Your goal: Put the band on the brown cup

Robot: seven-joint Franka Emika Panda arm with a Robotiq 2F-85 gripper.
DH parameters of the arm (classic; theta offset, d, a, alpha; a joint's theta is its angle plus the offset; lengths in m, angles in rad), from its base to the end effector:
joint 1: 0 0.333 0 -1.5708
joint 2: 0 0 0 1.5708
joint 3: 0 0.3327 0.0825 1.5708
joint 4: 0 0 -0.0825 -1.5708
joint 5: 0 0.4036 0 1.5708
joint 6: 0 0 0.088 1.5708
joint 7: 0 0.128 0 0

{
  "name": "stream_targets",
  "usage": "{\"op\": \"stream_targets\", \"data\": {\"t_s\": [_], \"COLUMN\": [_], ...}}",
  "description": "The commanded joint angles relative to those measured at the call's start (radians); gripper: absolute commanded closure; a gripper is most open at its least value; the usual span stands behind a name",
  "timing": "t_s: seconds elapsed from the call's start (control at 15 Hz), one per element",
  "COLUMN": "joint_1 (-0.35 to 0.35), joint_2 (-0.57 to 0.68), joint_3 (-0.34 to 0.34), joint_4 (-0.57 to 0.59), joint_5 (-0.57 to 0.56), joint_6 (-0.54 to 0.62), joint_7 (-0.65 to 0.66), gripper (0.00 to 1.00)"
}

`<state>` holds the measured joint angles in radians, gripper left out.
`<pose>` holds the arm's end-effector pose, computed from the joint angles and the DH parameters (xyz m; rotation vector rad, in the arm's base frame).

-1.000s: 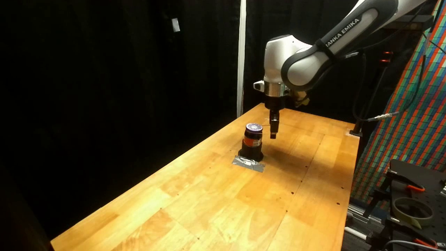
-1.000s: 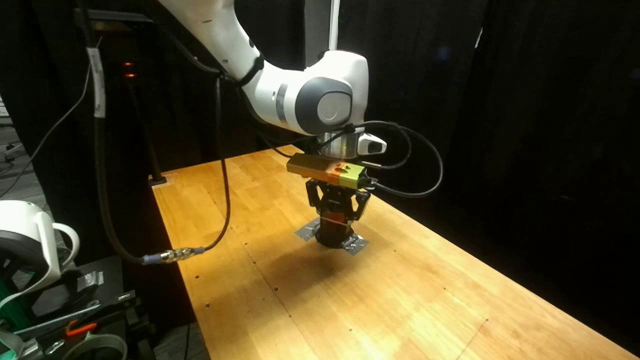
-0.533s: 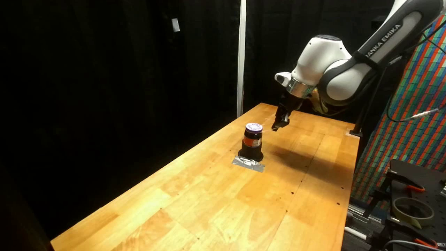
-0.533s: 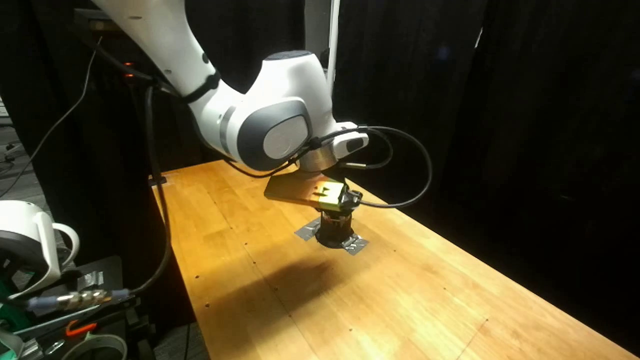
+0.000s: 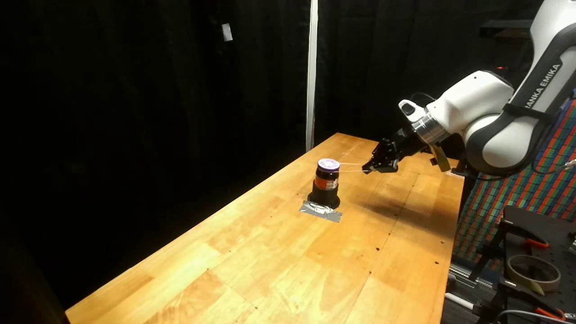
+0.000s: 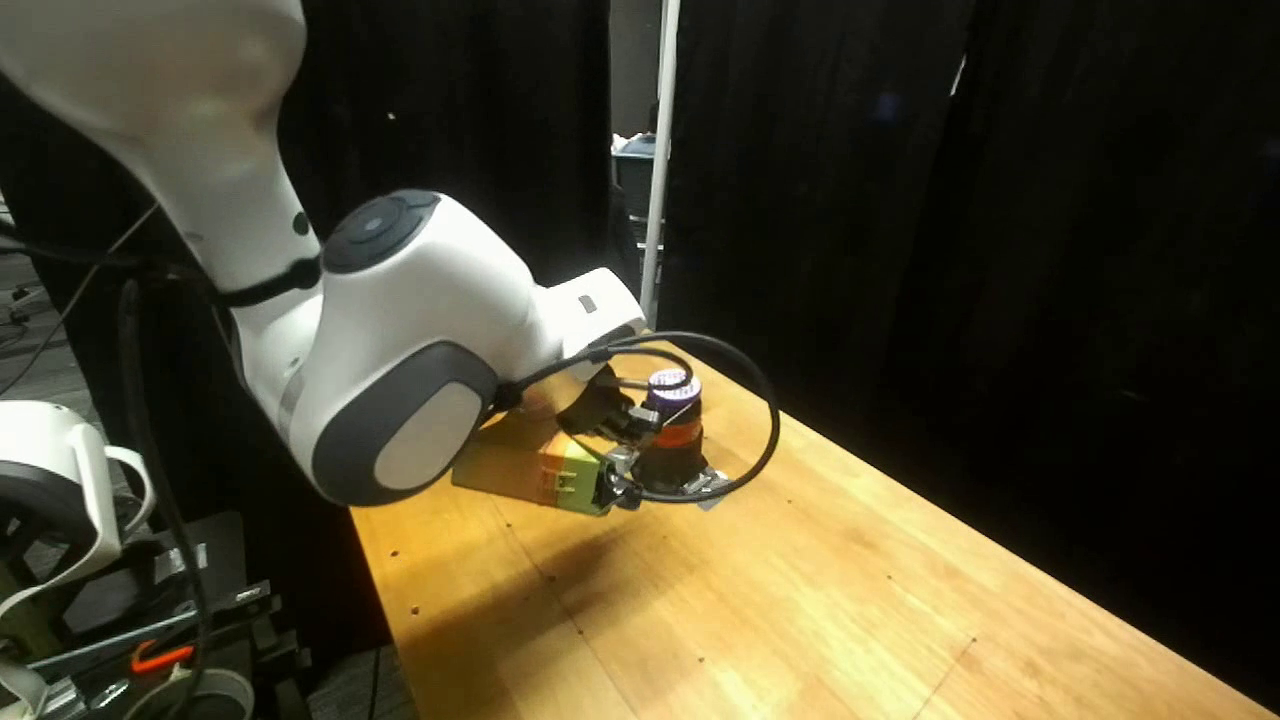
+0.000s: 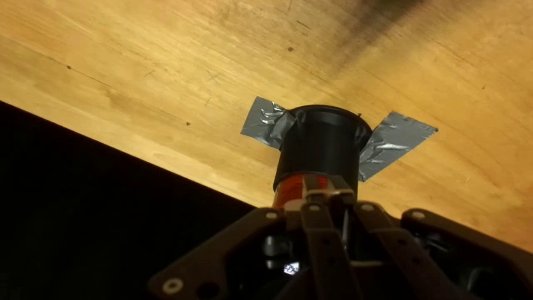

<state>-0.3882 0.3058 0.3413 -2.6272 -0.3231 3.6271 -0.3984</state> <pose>0.4903 0.0255 0.2172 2.7591 0.9174 1.1120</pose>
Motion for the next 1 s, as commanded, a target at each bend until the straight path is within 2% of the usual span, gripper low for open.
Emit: {"op": "stream_targets", "data": {"t_s": [0.0,0.13,0.4,0.47,0.53,0.6,0.67,0.73,0.8,0.87,0.93], "joint_1": [-0.141,-0.169,-0.160,-0.002,-0.307,-0.293,-0.348,-0.306,-0.376,-0.489,-0.399], "joint_2": [0.128,0.225,0.416,0.426,0.451,0.468,0.497,0.513,0.535,0.572,0.578], "joint_3": [0.026,0.006,-0.026,-0.179,0.108,0.098,0.176,0.147,0.228,0.348,0.277], "joint_4": [-0.032,-0.026,0.009,0.034,0.078,0.090,0.118,0.110,0.130,0.157,0.135], "joint_5": [-0.126,-0.155,-0.186,-0.232,-0.239,-0.258,-0.252,-0.254,-0.250,-0.235,-0.225], "joint_6": [0.271,0.422,0.685,0.773,0.632,0.631,0.602,0.673,0.647,0.591,0.684], "joint_7": [0.002,-0.022,-0.070,0.022,-0.113,-0.122,-0.179,-0.188,-0.255,-0.339,-0.340], "gripper": [0.90,0.90,0.88,0.87,0.89,0.88,0.89,0.88,0.89,0.88,0.89]}}
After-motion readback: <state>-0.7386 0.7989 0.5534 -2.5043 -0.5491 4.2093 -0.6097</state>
